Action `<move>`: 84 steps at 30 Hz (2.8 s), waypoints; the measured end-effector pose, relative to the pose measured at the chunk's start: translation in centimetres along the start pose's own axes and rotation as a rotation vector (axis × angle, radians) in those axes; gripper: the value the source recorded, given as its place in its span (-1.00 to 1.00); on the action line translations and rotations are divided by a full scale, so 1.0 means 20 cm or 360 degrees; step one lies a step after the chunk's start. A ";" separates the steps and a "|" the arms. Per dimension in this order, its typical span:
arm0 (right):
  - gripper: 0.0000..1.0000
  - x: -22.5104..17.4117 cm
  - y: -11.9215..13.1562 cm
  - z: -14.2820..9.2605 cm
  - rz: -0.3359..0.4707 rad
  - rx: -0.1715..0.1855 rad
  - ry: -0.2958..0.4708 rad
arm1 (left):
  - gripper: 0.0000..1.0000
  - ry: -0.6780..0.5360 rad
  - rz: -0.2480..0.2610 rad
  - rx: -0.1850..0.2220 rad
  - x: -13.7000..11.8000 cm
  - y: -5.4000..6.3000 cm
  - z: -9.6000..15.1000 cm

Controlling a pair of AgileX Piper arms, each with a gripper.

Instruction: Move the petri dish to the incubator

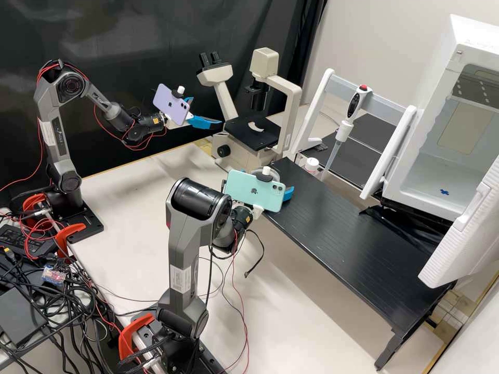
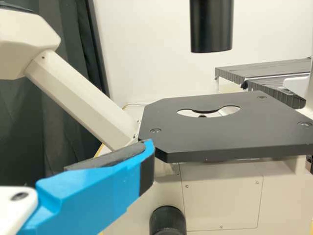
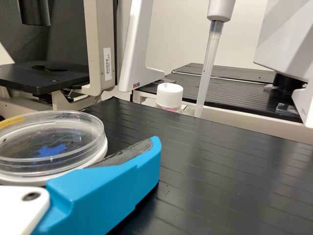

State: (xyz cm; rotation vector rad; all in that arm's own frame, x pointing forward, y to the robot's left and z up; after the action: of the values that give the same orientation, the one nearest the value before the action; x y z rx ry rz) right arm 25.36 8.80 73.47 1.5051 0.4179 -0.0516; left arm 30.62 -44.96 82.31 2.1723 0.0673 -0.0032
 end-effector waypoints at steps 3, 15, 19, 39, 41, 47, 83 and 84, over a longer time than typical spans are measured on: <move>1.00 -0.01 0.01 -0.01 0.0015 0.0000 0.0014 | 1.00 0.0000 0.0000 0.0000 0.00 0.00 0.00; 1.00 -0.02 0.02 -0.03 0.0014 0.0000 0.0022 | 1.00 0.0000 0.0000 0.0000 0.00 0.00 0.00; 1.00 -0.02 0.02 -0.03 0.0014 0.0000 0.0022 | 1.00 0.0000 0.0000 0.0000 0.00 0.00 0.00; -1.00 -0.01 0.00 -0.03 -0.0012 0.0008 0.0032 | 1.00 0.0000 0.0000 0.0000 0.00 0.00 0.00; -1.00 -0.01 0.00 -0.04 -0.0018 0.0012 0.0039 | 1.00 0.0000 0.0000 0.0000 0.00 0.00 0.00; -1.00 -0.01 0.00 -0.04 -0.0018 0.0027 0.0039 | 1.00 0.0000 0.0000 0.0000 0.00 0.00 0.00; -1.00 0.00 0.00 -0.03 -0.0023 0.0064 0.0041 | 1.00 0.0000 0.0000 0.0000 0.00 0.00 0.00; -1.00 0.00 0.00 -0.03 -0.0023 0.0060 0.0041 | 1.00 0.0000 0.0000 0.0000 0.00 0.00 0.00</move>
State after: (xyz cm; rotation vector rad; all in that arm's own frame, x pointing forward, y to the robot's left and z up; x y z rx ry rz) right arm 25.23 9.36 73.55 1.5414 0.4507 -0.0522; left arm 30.62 -44.96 82.31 2.1723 0.0673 -0.0032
